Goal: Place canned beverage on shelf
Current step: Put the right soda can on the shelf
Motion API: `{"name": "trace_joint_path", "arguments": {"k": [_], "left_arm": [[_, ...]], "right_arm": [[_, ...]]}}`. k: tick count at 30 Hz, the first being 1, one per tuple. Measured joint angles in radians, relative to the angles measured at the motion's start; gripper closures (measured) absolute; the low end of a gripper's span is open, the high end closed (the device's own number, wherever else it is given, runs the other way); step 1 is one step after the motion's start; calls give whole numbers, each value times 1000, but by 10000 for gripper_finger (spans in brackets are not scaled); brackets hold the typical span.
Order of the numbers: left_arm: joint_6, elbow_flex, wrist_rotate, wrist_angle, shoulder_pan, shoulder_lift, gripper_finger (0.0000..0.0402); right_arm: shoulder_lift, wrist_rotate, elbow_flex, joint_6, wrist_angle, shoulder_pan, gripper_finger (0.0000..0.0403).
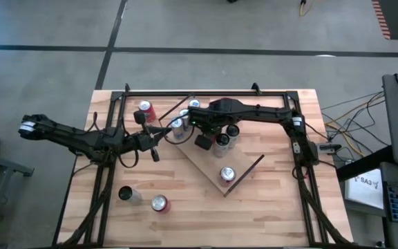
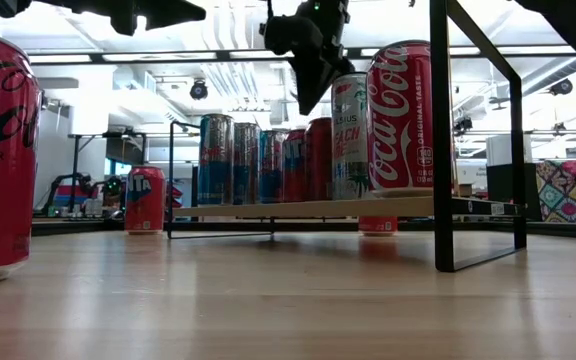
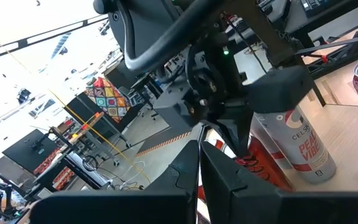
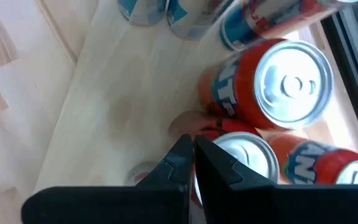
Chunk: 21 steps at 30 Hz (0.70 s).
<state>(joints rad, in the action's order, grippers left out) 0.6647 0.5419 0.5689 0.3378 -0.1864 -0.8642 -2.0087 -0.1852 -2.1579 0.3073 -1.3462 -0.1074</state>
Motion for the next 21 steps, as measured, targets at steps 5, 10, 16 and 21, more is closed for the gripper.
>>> {"name": "trace_joint_path", "arguments": {"k": [5,10,16,21], "left_arm": [[0,0,0,-1,0,0,402],[0,0,0,-2,0,0,402],[0,0,0,-2,0,0,402],[0,0,0,-2,0,0,402]], "right_arm": [[3,1,-17,31,-52,0,394],[3,1,-15,33,-77,0,394],[4,-17,-24,10,-79,0,394],[30,-4,-47,8,-81,4,394]]}}
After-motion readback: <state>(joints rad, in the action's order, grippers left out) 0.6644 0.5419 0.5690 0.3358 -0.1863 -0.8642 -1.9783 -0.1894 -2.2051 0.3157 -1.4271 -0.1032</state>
